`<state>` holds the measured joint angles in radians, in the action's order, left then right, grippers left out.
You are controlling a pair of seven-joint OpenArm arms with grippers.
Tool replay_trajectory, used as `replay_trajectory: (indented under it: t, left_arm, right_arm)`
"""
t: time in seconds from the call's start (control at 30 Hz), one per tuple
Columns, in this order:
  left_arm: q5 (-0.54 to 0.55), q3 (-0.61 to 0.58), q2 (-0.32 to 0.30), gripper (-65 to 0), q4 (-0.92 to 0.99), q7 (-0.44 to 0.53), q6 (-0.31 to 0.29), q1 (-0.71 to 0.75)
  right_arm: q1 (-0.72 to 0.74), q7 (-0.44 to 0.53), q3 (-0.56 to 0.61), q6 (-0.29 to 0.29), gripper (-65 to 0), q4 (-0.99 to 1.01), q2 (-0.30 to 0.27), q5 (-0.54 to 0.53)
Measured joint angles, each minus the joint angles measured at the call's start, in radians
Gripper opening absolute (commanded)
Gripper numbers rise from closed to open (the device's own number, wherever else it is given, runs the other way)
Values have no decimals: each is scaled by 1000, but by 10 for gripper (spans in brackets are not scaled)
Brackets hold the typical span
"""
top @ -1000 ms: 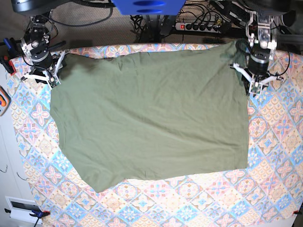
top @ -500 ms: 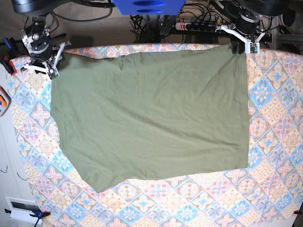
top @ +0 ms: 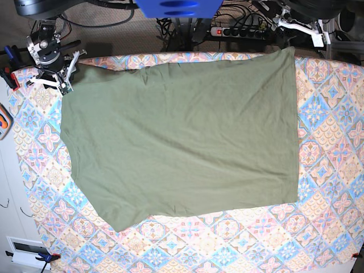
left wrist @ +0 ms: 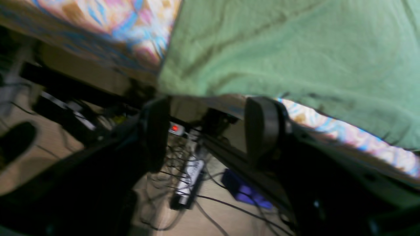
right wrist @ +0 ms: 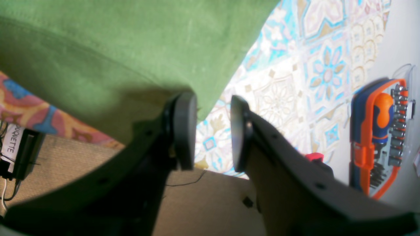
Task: Layout the t-shirt on the table in an organized manner, then fold the t-shirt properly
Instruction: 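Release the shirt corner with the left gripper and raise it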
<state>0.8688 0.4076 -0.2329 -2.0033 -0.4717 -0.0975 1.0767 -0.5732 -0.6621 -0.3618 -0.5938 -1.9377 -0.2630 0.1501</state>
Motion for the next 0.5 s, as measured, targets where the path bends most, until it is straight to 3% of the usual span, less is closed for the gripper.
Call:
replay_trajectory:
  t: [0.5]
  left_arm:
    - [187, -6, 0, -299, 208, 3, 4, -108]
  right_arm:
    - [-1, 4, -1, 0, -481, 0, 0, 0]
